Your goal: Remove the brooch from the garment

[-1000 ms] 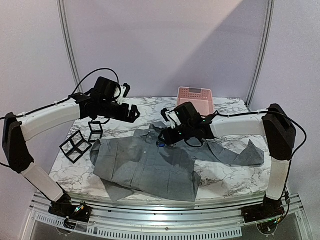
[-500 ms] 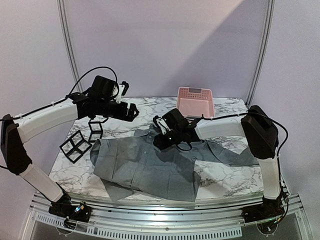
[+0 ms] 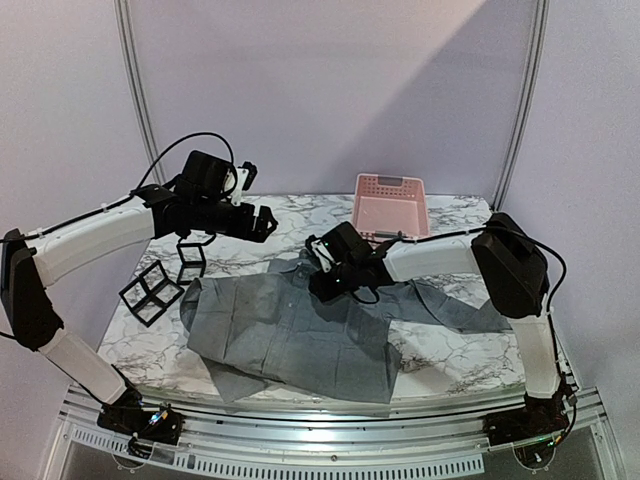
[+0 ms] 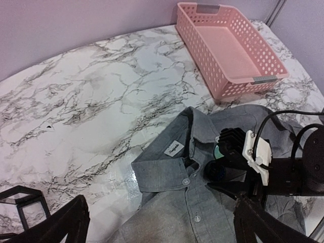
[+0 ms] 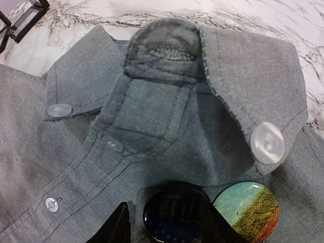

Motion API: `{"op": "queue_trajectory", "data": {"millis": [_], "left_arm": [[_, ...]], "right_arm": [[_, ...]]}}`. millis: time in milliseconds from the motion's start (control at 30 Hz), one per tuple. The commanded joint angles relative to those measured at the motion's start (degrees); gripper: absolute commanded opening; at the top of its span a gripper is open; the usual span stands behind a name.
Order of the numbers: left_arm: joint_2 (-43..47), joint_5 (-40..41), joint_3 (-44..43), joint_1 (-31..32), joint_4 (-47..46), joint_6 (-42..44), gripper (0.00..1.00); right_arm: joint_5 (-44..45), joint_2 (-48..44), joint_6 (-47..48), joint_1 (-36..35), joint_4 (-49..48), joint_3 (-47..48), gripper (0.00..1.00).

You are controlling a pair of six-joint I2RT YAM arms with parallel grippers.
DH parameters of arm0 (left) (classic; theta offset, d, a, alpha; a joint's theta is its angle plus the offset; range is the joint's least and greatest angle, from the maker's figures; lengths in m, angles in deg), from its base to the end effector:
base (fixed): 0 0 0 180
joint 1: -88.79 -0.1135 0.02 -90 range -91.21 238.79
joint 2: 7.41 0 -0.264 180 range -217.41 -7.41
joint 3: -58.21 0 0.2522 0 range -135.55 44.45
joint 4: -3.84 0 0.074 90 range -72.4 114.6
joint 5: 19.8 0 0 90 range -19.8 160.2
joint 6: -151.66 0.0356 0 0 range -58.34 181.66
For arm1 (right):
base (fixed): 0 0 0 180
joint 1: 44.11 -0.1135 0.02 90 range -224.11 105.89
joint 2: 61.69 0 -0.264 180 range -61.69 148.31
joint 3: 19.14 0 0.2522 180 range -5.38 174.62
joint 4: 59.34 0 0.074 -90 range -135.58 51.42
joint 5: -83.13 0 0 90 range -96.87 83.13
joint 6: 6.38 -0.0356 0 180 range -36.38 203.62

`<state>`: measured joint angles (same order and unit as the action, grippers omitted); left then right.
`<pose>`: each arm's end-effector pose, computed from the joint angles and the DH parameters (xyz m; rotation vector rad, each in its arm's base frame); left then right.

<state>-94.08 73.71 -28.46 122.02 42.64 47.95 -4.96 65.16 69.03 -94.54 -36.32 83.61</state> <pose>0.2875 -0.1857 0.3084 0.3524 2.2456 -0.3698 0.3087 0.3716 0.1415 -0.7387 2.3363 0.4827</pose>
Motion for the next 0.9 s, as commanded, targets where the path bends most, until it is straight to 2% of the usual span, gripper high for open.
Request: {"op": "queue_trajectory", "data": {"millis": [0,200,567,867], "left_arm": [[1.2,0.3,0.8,-0.5,0.0,0.3,1.0],[1.2,0.2,0.8,-0.5,-0.1,0.2,1.0],[1.1,0.2,0.9,-0.5,0.0,0.2,0.99],[1.1,0.0,1.1,-0.5,-0.1,0.0,0.99]], "right_arm": [[2.1,3.2,0.8,-1.0,2.3,1.0,0.46],[4.5,4.6,0.4,-2.1,3.5,1.2,0.47],[16.4,3.8,1.2,-5.3,3.5,-2.0,0.47],[19.9,1.3,0.3,-5.3,1.8,-4.6,0.45]]}}
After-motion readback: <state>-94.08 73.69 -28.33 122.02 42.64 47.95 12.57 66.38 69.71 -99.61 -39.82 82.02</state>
